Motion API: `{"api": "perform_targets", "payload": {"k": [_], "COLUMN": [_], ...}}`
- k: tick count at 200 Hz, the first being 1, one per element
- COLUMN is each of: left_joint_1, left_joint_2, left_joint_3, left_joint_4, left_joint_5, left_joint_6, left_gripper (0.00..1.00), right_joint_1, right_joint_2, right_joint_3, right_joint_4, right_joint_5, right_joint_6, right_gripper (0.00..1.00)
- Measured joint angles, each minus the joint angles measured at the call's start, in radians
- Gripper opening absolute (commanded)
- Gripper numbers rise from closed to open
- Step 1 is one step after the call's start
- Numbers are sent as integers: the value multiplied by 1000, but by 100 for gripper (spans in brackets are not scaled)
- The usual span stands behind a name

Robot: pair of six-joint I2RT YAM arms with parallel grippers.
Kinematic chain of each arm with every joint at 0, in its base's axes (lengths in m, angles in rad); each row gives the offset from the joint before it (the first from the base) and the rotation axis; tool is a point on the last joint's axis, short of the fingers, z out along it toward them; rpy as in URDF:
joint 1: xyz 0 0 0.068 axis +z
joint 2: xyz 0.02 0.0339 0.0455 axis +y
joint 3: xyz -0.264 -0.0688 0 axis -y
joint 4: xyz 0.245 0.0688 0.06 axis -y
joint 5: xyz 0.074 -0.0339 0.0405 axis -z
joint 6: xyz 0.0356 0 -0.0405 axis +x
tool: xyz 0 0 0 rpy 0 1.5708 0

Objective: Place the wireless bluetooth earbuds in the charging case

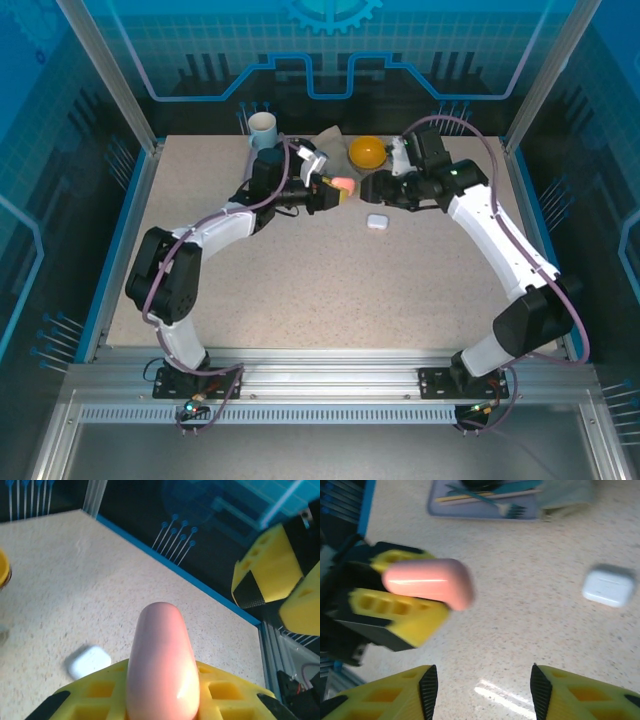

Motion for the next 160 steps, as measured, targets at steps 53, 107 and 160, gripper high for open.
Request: {"api": "perform_targets", "payload": {"k": [53,107,160], "left_joint_1": [0,0,2], "left_joint_2": [219,337,398], "left_joint_3": [133,160,253], "left_joint_4": [-275,-441,-603], "left_joint_5": [-34,-36,-60], "left_joint_6": [-254,-373,-382], "left_gripper": [0,5,30], "right_joint_1": [-79,-102,-117], "right_joint_2": [-48,-177,-228], "right_joint_3": [-302,-397,-461], "right_joint_4": [79,104,116], "right_joint_5": [88,151,177], "right_joint_6": [96,135,149], "right_gripper": [56,57,60]}}
